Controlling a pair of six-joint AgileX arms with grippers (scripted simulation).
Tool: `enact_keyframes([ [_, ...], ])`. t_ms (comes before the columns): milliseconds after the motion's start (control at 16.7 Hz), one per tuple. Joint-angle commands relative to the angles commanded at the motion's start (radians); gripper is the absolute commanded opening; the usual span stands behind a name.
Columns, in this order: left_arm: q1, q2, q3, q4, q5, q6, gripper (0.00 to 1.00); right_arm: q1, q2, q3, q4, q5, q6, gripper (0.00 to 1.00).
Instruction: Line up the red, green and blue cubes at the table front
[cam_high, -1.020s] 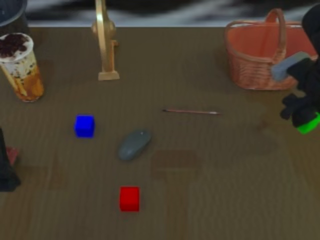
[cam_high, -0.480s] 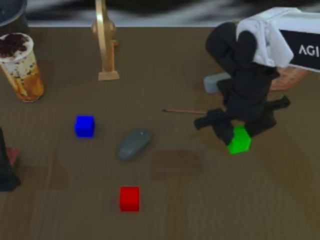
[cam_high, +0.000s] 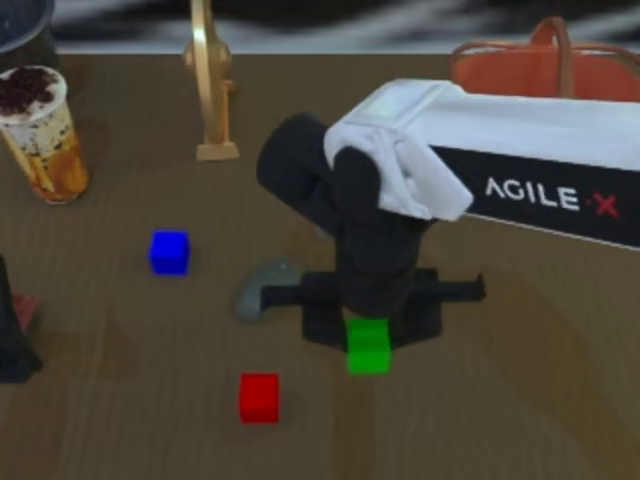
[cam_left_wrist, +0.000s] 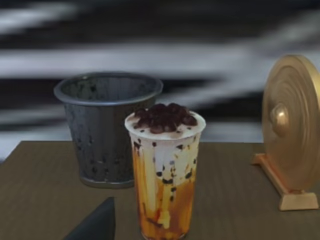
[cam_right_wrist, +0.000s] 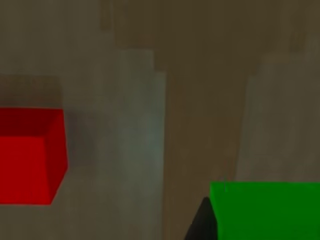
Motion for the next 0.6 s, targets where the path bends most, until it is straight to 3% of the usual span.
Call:
enact_keyframes([
  [180,0.0,0.0,0.0,0.0,0.0,0.0,1.0,0.042,-0.008,0.005,0.001,0.005,0.059,0.0],
  [600,0.0,0.0,0.0,0.0,0.0,0.0,1.0,0.04,0.01,-0.025,0.043,-0.002,0.058,0.0],
])
